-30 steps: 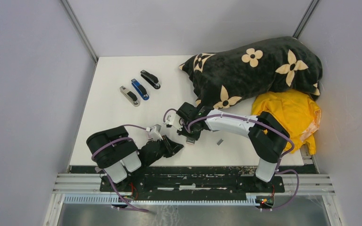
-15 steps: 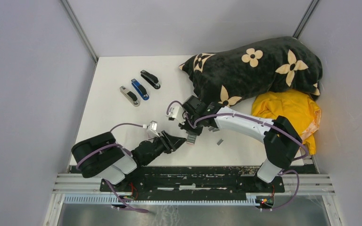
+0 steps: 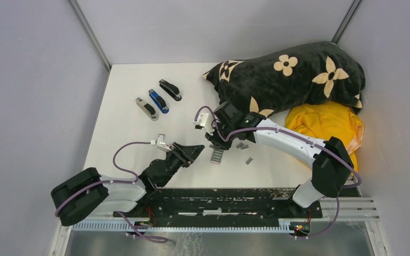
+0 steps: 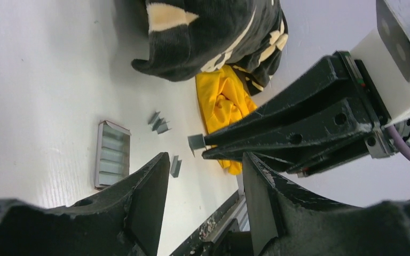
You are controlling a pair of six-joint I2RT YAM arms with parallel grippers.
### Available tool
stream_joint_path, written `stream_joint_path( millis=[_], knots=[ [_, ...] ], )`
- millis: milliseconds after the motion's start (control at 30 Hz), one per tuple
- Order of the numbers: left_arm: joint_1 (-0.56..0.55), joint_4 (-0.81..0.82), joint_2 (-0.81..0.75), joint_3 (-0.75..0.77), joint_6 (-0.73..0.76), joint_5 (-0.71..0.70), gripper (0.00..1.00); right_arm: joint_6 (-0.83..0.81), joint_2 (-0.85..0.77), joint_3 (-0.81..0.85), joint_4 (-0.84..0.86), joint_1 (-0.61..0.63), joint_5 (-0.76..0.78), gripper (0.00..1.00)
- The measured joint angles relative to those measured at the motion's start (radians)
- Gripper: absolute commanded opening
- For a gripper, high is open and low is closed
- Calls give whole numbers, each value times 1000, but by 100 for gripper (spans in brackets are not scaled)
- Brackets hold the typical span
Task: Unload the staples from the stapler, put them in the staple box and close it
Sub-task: Adjust the staple in the staple box.
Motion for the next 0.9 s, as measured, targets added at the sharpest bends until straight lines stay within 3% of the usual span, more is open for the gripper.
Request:
stream_joint_path(
  millis=[300, 900],
  knots=[
    [0, -156, -54, 42, 0, -70, 59, 19, -26, 0, 0, 0, -53, 14],
    [0, -86, 103, 108, -16, -39, 55, 34, -28, 0, 4, 2, -89, 15]
  ],
)
